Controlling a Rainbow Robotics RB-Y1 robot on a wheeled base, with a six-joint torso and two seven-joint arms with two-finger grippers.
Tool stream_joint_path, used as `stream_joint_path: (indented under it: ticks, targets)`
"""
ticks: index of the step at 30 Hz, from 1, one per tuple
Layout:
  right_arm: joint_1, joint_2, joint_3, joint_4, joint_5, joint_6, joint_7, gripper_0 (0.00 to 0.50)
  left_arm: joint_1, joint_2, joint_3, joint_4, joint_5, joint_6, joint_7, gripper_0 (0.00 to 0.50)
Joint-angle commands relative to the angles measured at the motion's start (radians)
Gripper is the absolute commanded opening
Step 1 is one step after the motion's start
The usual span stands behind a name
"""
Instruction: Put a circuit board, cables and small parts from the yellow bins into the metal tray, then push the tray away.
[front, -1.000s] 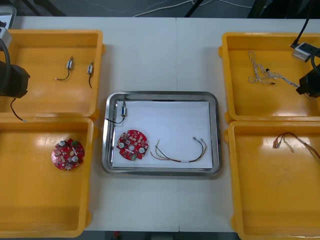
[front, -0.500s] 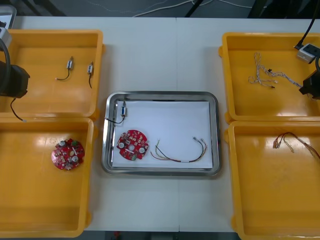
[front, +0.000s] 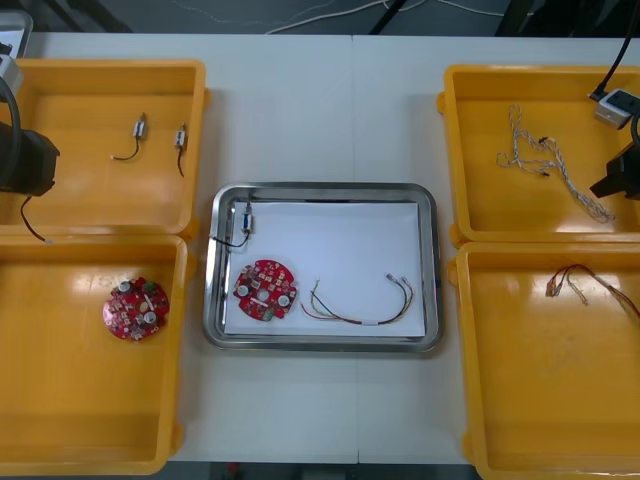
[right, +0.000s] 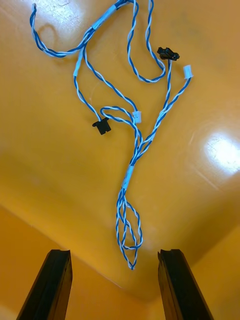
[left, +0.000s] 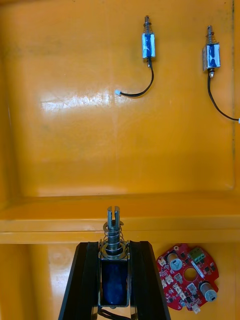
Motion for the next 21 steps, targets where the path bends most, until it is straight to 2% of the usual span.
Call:
stream_joint_path:
  ticks: [1, 6, 11, 21]
  targets:
    - [-0.02, -0.045, 0.044, -0.028, 0.023, -0.035, -0.008, 0.5, 0.031, -0.013, 0.03, -0.047, -0.015, 0.006, 0.048, 0.0]
    - [-0.044, -0.038, 0.11, -0.028, 0.043, -0.05, -0.091, 0.5, 0.035, -0.013, 0.032, -0.06, -0.01, 0.006, 0.048, 0.0]
    - [-0.06, -0.031, 0.132, -0.019, 0.056, -0.056, -0.107, 0.5, 0.035, -0.013, 0.032, -0.06, -0.01, 0.006, 0.047, 0.0]
    - [-0.184, 0.004, 0.199, 0.23, 0.057, -0.151, -0.091, 0.5, 0.037, -0.021, 0.032, -0.064, -0.015, 0.006, 0.045, 0.0]
